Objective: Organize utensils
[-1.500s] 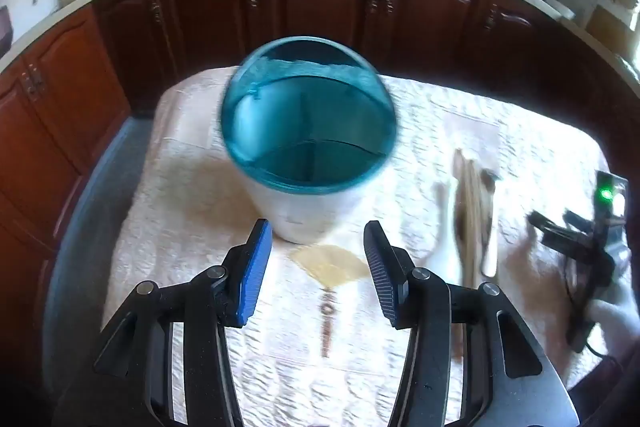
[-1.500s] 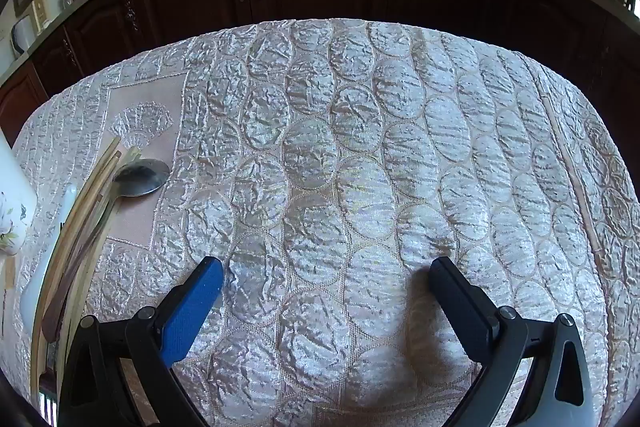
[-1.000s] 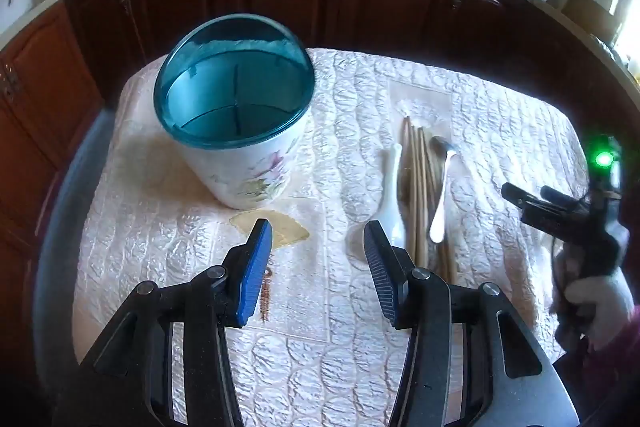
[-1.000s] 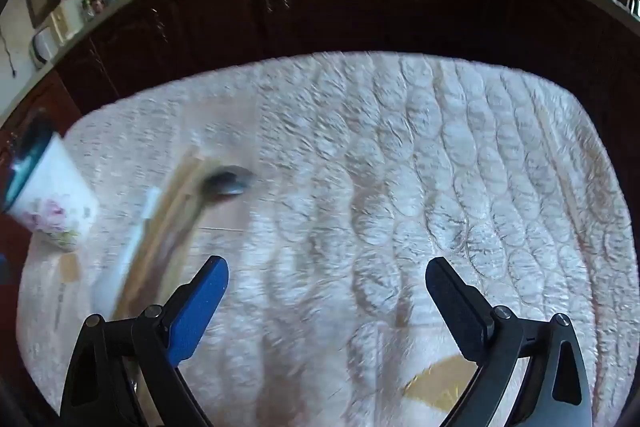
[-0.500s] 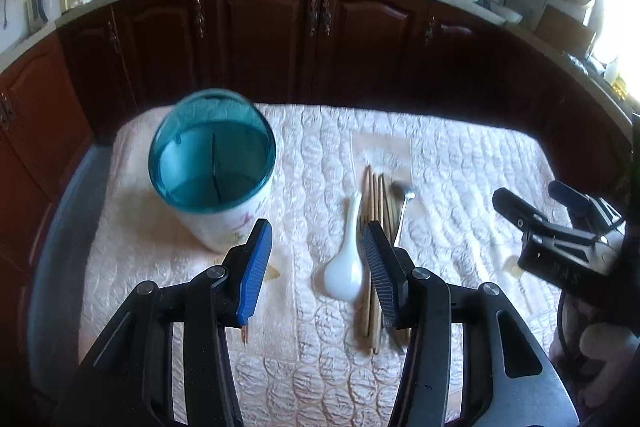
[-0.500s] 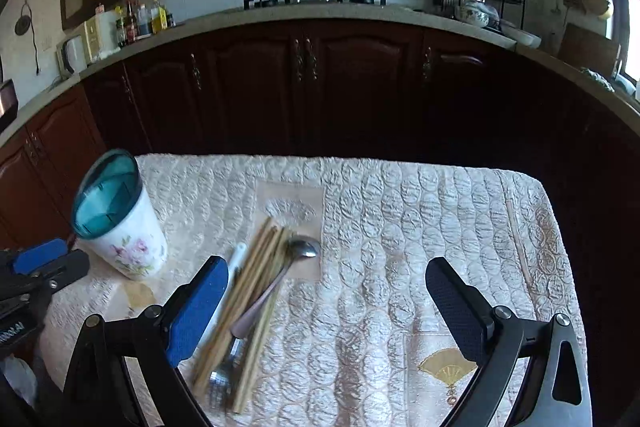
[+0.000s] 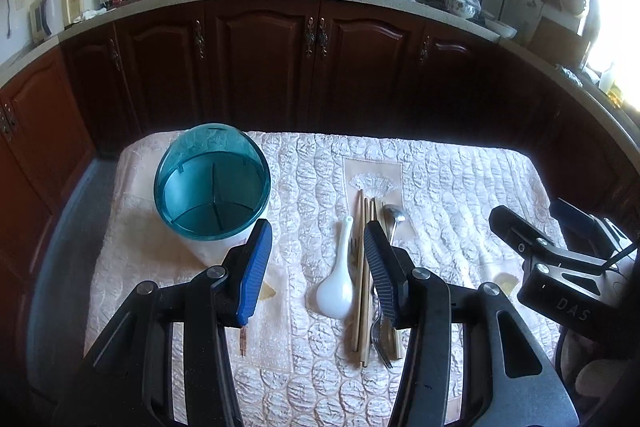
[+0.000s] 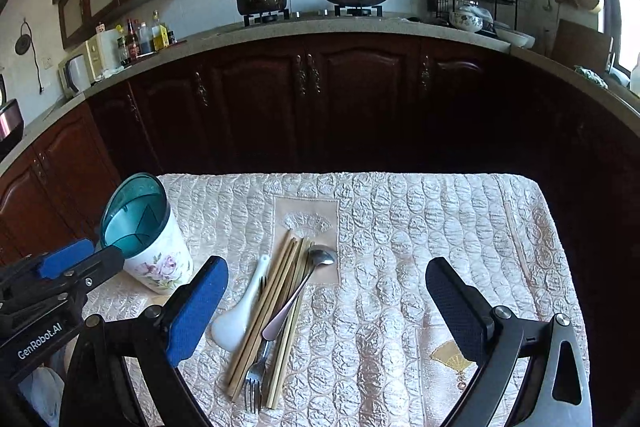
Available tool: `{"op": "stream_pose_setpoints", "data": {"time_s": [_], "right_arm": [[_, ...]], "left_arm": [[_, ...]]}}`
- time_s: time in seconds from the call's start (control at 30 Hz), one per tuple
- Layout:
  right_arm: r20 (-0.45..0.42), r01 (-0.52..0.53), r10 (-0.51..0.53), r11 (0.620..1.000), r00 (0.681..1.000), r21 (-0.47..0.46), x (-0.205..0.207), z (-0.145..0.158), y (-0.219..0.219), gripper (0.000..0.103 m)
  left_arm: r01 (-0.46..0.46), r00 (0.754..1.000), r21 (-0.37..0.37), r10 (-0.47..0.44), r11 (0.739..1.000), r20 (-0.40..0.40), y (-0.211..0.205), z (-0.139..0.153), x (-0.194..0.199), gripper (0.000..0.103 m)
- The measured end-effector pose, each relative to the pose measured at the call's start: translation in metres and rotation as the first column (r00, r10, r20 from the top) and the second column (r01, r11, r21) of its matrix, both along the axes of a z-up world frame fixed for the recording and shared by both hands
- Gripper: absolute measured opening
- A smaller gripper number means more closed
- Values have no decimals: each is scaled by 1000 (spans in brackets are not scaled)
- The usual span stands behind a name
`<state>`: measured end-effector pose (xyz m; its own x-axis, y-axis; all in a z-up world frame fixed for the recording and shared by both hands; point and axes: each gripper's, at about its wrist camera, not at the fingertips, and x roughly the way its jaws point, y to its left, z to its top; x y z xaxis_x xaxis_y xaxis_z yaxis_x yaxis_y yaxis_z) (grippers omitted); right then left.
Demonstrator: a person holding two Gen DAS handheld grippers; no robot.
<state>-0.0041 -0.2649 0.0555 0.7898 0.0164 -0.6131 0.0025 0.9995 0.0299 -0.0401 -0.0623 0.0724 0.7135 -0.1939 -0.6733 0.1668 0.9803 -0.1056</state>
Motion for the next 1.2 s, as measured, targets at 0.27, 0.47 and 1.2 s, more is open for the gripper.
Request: {"op": "stream_pose_setpoints", "data": {"time_s": [0.27,0.47,1.2], "right_arm": [[11,-2,2,1000,1000,1,-3,8,4,99],[8,2,-2,1000,1000,-1,-3,10,5,99],[7,8,-8,1000,1000,20,-3,7,0,99]], "left_arm": [[-14,999,10,14,1000,29,0,7,-3,47],[-21,999,9,20,1000,29,1,7,-3,47],[-25,999,14,25,1000,27,-1,4,0,47]]}}
